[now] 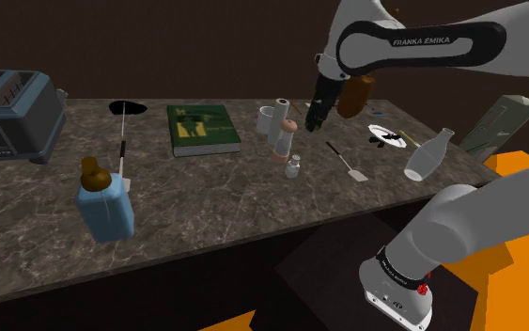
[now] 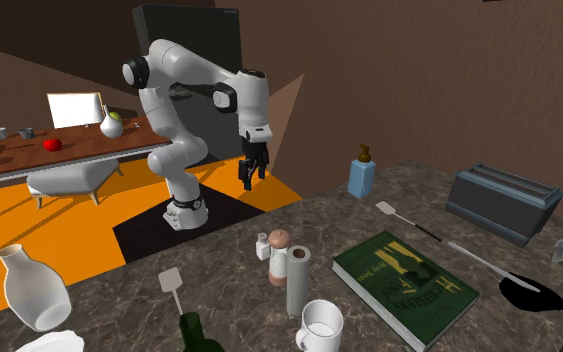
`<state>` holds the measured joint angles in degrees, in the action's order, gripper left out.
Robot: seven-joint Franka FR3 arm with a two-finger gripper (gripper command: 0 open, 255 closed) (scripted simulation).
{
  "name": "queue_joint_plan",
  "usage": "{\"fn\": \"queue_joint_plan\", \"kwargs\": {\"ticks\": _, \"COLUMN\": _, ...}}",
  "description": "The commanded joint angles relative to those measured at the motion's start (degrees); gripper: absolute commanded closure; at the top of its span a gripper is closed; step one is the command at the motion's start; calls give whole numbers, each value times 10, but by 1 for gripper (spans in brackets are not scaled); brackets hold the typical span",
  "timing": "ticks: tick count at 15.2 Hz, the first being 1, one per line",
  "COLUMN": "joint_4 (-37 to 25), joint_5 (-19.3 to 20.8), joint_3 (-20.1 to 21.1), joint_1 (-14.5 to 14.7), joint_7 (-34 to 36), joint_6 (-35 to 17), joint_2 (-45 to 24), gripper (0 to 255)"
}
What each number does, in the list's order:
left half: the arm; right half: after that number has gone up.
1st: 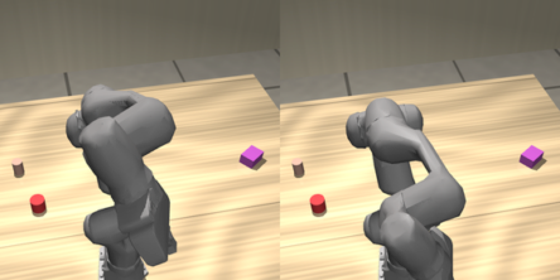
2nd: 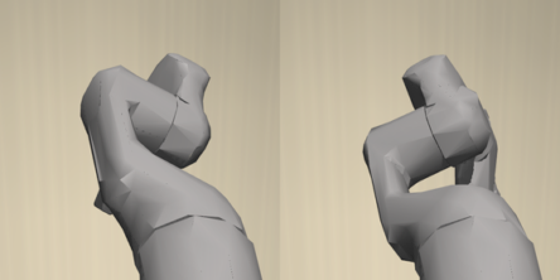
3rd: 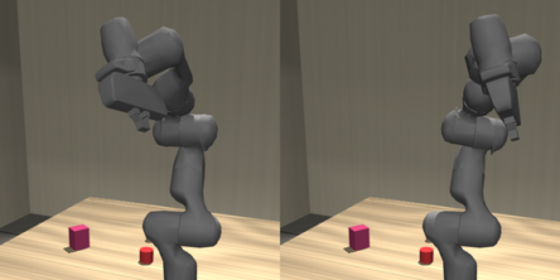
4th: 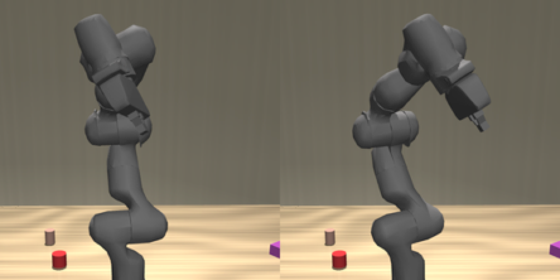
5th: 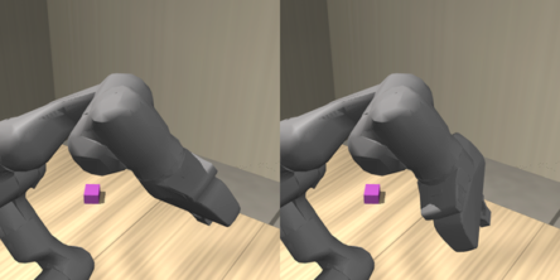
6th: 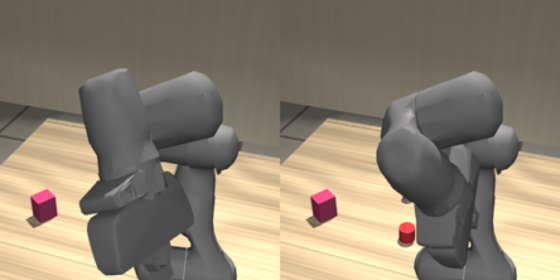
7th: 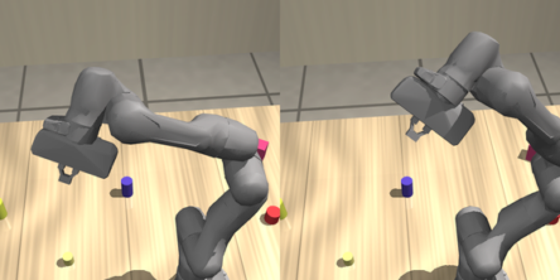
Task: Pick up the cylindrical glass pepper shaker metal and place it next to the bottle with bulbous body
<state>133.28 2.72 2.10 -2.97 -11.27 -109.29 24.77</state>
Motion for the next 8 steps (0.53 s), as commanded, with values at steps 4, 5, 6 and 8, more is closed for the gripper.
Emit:
{"fn": "queue_joint_plan", "kwargs": {"ticks": 4, "joint_4": -52, "joint_5": 29, "joint_3": -9, "joint_1": -14, "joint_7": -14, "joint_6": -59, "joint_2": -107, "gripper": 0}}
{"fn": "queue_joint_plan", "kwargs": {"ticks": 5, "joint_4": -64, "joint_5": 35, "joint_3": -10, "joint_1": -16, "joint_7": -16, "joint_6": -69, "joint_2": -127, "gripper": 0}}
{"fn": "queue_joint_plan", "kwargs": {"ticks": 6, "joint_4": -76, "joint_5": 41, "joint_3": -12, "joint_1": -19, "joint_7": -18, "joint_6": -78, "joint_2": -148, "gripper": 0}}
{"fn": "queue_joint_plan", "kwargs": {"ticks": 8, "joint_4": -104, "joint_5": 52, "joint_3": -15, "joint_1": -23, "joint_7": -22, "joint_6": -94, "joint_2": -189, "gripper": 0}}
